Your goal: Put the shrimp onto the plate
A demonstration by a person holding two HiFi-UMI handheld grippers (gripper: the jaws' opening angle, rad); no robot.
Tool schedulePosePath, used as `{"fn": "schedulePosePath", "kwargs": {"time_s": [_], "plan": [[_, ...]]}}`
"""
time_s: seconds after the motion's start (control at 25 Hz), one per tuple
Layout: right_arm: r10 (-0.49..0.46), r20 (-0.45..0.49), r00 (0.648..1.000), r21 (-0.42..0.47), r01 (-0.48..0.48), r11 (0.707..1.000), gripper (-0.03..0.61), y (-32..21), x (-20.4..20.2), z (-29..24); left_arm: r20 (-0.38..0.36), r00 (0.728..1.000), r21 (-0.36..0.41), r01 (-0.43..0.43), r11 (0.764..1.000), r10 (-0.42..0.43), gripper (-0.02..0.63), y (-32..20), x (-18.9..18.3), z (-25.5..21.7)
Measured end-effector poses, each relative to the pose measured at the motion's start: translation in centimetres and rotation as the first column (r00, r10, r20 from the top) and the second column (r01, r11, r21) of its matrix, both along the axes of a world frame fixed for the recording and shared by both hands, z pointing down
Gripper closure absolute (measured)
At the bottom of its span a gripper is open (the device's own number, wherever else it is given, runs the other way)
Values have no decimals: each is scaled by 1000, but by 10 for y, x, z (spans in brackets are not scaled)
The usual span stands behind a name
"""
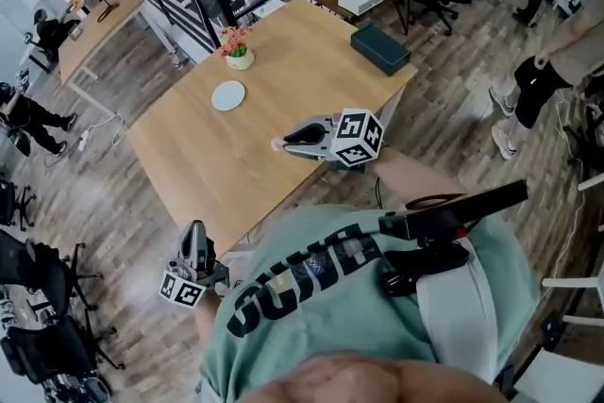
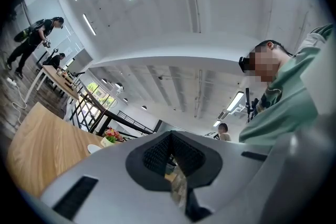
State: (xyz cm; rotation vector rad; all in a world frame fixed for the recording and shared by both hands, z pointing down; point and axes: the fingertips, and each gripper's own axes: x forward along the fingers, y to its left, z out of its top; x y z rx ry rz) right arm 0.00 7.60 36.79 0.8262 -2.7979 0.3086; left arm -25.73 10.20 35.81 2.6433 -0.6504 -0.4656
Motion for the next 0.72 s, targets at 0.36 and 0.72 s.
{"fn": "schedulePosePath", "kwargs": {"time_s": [0.36, 0.72], "plan": [[-87, 74, 993, -31, 89, 996, 523, -69, 53, 29, 63, 995, -33, 80, 996, -78, 618, -50, 60, 9], [-159, 124, 980, -48, 166, 985, 523, -143, 166, 34, 47, 986, -62, 164, 984, -162, 618, -89, 186, -5]]}}
